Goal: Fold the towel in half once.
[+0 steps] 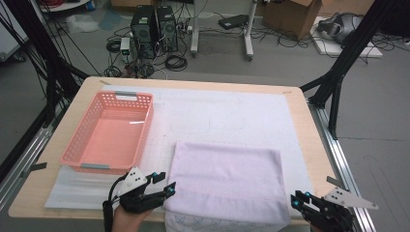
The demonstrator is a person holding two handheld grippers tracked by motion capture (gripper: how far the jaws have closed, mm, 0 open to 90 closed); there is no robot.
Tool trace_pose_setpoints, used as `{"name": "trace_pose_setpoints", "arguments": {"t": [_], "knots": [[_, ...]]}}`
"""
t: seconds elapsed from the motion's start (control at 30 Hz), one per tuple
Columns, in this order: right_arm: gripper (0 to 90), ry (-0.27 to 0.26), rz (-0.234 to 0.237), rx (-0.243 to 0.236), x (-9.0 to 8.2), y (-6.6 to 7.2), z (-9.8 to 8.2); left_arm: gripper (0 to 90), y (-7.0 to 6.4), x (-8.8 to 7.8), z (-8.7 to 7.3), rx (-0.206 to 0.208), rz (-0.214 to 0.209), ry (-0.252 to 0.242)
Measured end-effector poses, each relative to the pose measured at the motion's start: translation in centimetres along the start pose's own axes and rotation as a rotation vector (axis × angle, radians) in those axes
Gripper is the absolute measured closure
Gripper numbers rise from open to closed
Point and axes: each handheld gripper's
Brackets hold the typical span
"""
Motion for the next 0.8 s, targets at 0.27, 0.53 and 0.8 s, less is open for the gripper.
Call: {"name": "trace_pose_setpoints", "arguments": {"t": [0.27,0.53,0.8], "knots": [[80.1,0.045,-0.006,-0.023,5.6,-2.3,1.4,59.5,1.9,3.6,1.8,-0.034,0.021,-0.001],[81.4,0.079,-0.017,-0.029,9.2,-3.3,2.0,67.3,3.3,6.3,2.5,-0.048,0.087,0.061],[83.3,0.101,-0.038,-0.014,10.4,-4.8,2.0,66.6,4.5,8.2,3.2,-0.026,0.121,0.100]]}}
Point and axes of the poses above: each handheld gripper's, and its own axes: x roughly forward along the jaws, z roughly out of its top, y roughly to its left, and after that the axes turned 10 degrees about -x, right-handed
